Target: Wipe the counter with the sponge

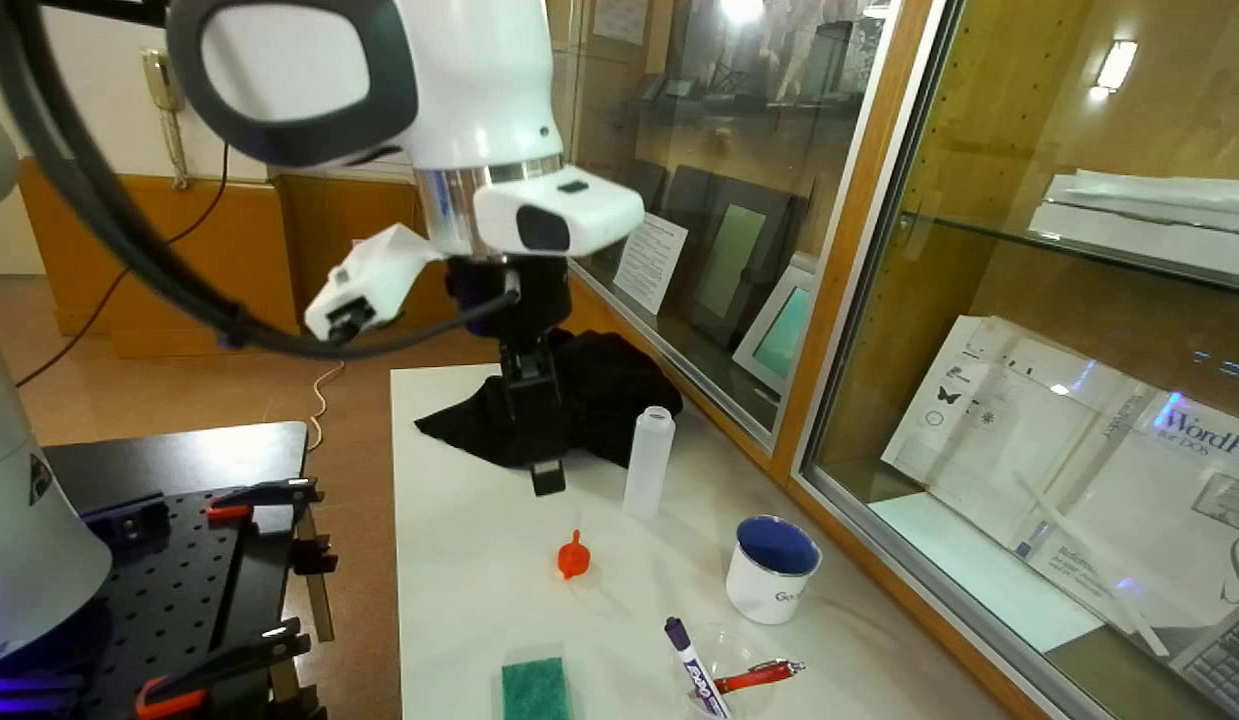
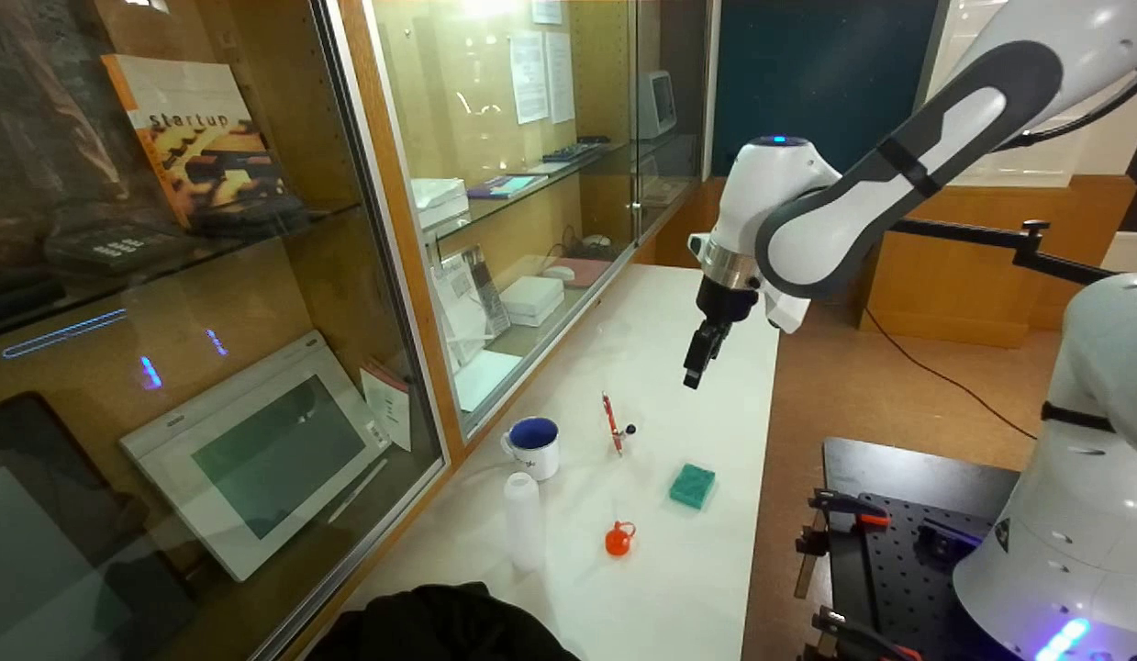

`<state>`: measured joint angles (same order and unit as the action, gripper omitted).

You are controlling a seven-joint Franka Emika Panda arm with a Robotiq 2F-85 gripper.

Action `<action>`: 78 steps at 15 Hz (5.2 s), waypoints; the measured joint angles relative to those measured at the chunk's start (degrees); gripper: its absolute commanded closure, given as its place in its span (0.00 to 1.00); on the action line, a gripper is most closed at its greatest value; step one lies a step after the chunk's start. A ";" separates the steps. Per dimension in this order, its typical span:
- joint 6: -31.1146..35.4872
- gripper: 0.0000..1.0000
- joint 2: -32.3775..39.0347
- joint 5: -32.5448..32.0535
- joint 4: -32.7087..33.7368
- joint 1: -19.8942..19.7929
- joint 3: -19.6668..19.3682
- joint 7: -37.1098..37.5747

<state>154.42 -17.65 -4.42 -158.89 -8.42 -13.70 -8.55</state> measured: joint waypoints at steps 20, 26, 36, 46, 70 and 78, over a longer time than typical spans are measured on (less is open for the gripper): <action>12.26 0.00 33.57 32.56 8.64 5.01 -4.78 -22.71; 12.31 0.00 38.05 33.09 11.88 5.24 -4.04 -20.21; 13.45 0.00 48.90 36.32 18.84 3.59 0.66 -19.04; 13.61 0.78 53.57 36.32 21.95 3.53 0.79 -18.01; 21.48 0.98 53.94 11.44 21.03 -10.98 23.35 -1.03; 21.14 0.98 52.47 11.86 19.06 -13.91 18.59 2.66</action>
<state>175.56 34.82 7.44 -139.83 -22.33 4.89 -5.90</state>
